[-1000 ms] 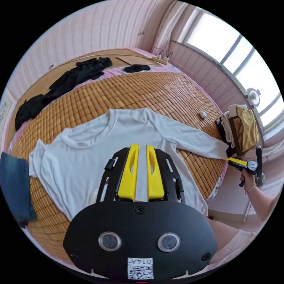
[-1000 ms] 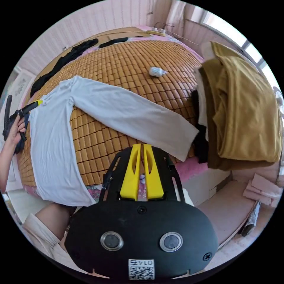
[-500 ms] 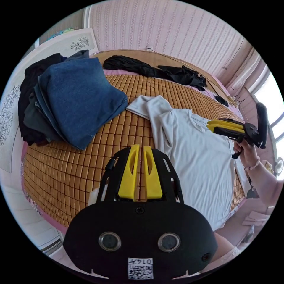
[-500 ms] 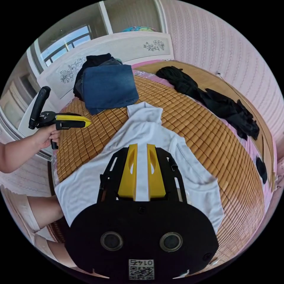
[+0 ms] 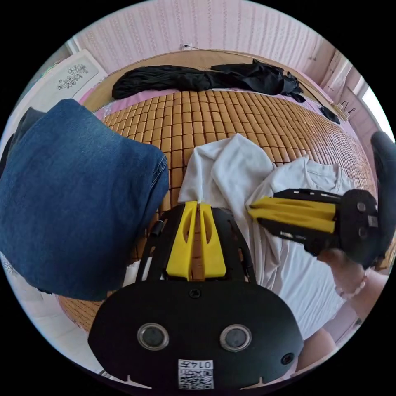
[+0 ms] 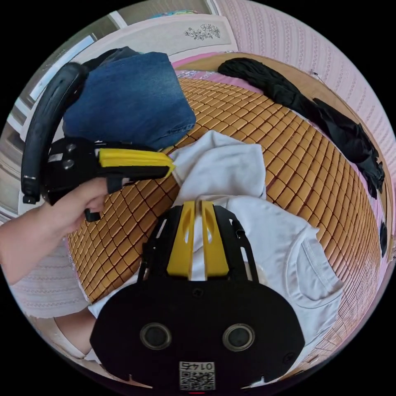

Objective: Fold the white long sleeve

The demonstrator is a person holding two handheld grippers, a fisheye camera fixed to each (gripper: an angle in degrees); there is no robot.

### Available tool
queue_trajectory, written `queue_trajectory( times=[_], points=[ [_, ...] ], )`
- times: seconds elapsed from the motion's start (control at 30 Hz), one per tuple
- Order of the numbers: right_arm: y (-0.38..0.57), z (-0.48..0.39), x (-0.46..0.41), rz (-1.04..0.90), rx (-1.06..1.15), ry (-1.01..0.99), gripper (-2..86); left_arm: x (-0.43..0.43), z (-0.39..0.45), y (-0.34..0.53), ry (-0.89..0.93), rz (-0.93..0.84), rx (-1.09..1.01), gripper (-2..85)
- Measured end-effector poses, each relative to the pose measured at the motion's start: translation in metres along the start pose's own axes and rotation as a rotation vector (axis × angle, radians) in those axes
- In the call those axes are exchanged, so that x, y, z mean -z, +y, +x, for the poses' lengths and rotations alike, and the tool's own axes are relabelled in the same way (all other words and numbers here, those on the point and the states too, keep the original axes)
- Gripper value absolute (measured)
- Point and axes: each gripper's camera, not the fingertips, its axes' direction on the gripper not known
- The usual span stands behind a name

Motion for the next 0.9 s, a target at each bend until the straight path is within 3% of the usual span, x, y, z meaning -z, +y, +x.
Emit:
queue_trajectory(
  times=[0.13, 0.27, 0.57, 0.67, 0.8, 0.9],
  points=[
    [-0.005, -0.004, 0.017, 0.056, 0.053, -0.04, -0.2, 0.075, -0.034, 0.094, 0.023, 0.097, 0.023, -0.8],
    [-0.02, -0.025, 0.027, 0.081, 0.181, -0.036, -0.4, 0.131, -0.085, 0.189, 0.034, 0.075, 0.126, -0.9],
    [-0.079, -0.064, -0.016, 0.002, 0.257, 0.083, 0.8, 0.159, -0.171, 0.317, -0.072, -0.024, 0.338, -1.0],
    [-0.09, -0.088, -0.021, 0.013, 0.306, 0.017, 2.1, 0.161, -0.188, 0.352, -0.143, 0.03, 0.371, -1.0],
    [-0.098, -0.134, -0.042, -0.045, 0.421, -0.181, 4.2, 0.15, -0.211, 0.386, -0.087, 0.026, 0.444, -0.9],
    [-0.102, -0.162, -0.071, -0.121, 0.479, -0.133, 4.3, 0.152, -0.232, 0.396, -0.038, 0.069, 0.463, -0.9]
  ],
)
